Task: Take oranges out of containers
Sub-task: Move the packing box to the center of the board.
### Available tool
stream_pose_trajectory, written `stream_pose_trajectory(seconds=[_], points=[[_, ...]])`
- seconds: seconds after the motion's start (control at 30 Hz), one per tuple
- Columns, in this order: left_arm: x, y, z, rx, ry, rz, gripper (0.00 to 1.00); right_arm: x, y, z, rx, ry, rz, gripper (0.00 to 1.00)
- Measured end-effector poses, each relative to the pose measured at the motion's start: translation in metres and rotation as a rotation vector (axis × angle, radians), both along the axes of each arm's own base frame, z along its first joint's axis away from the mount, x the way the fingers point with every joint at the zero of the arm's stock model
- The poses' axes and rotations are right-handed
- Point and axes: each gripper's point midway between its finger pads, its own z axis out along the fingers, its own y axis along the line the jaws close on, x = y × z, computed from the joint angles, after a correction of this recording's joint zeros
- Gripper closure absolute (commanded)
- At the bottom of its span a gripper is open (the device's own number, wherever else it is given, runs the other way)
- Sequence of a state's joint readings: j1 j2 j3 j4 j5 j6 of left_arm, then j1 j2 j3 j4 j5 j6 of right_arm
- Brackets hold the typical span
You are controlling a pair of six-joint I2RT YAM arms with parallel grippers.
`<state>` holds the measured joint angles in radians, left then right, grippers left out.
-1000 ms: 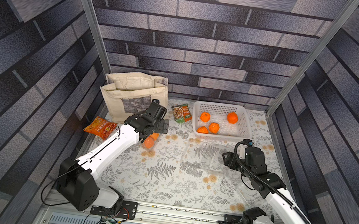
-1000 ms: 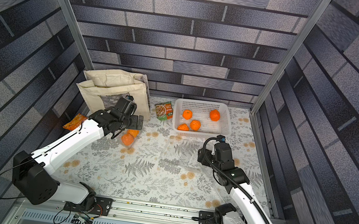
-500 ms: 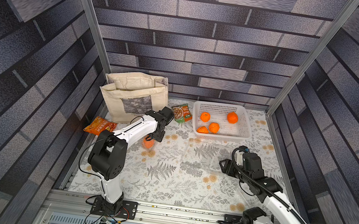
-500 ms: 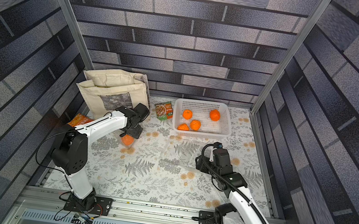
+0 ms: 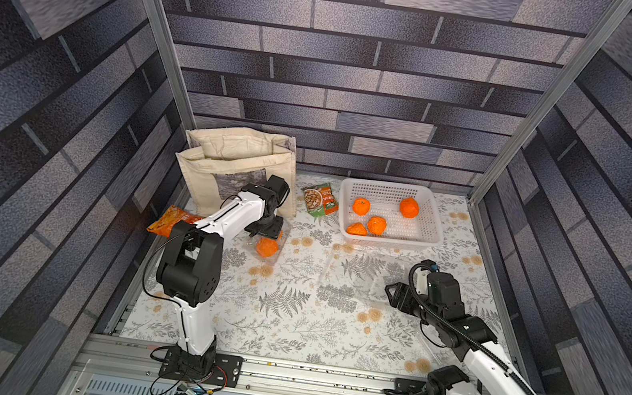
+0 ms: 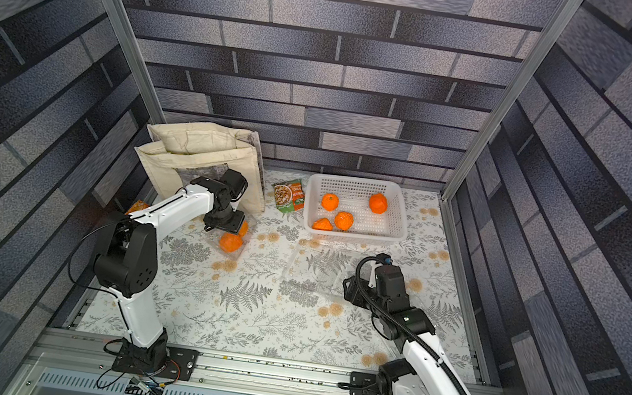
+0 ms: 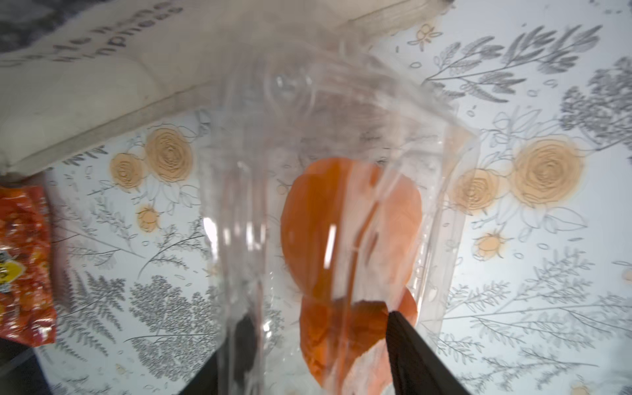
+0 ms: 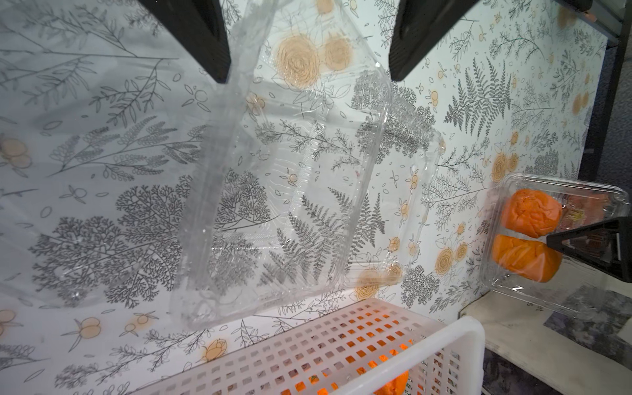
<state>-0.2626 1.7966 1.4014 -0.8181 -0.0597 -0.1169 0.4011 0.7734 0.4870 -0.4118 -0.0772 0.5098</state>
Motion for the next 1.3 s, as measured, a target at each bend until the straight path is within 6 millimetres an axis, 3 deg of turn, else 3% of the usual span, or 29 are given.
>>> stream_pose_trajectory(seconds=[0.23, 0.33, 0.43, 0.53, 0.57, 0.67, 0.9, 1.03, 1.17, 1.3], points=[[-0.038, -0.037, -0.009, -0.389, 0.036, -0.007, 0.38, 0.001, 0.002, 0.002, 0.015, -0.006, 0.003, 0.25], [-0.06, -0.056, -0.017, -0.512, 0.08, -0.027, 0.28, 0.001, 0.004, 0.004, 0.026, -0.01, 0.01, 0.25], [-0.084, -0.074, -0.023, -0.559, 0.127, -0.067, 0.25, -0.001, 0.007, 0.001, 0.043, -0.013, 0.024, 0.24], [-0.101, -0.093, -0.015, -0.567, 0.126, -0.142, 0.17, -0.005, 0.015, -0.001, 0.081, -0.004, 0.061, 0.24], [-0.104, -0.098, -0.01, -0.57, 0.115, -0.161, 0.05, -0.006, 0.018, 0.0, 0.095, -0.002, 0.076, 0.24], [-0.108, -0.107, 0.007, -0.567, 0.057, -0.2, 0.0, -0.009, 0.025, 0.006, 0.129, -0.011, 0.107, 0.24], [-0.093, -0.091, 0.049, -0.526, -0.156, -0.148, 0.0, -0.017, 0.035, 0.02, 0.184, -0.038, 0.15, 0.24], [-0.084, -0.068, 0.069, -0.449, -0.291, -0.071, 0.0, -0.038, 0.064, 0.014, 0.152, -0.007, 0.275, 0.24], [-0.079, -0.044, 0.064, -0.356, -0.345, 0.005, 0.0, -0.053, 0.095, 0.009, 0.088, 0.013, 0.39, 0.24], [-0.081, -0.029, 0.045, -0.302, -0.36, 0.043, 0.0, -0.049, 0.119, 0.016, 0.04, -0.012, 0.432, 0.24]])
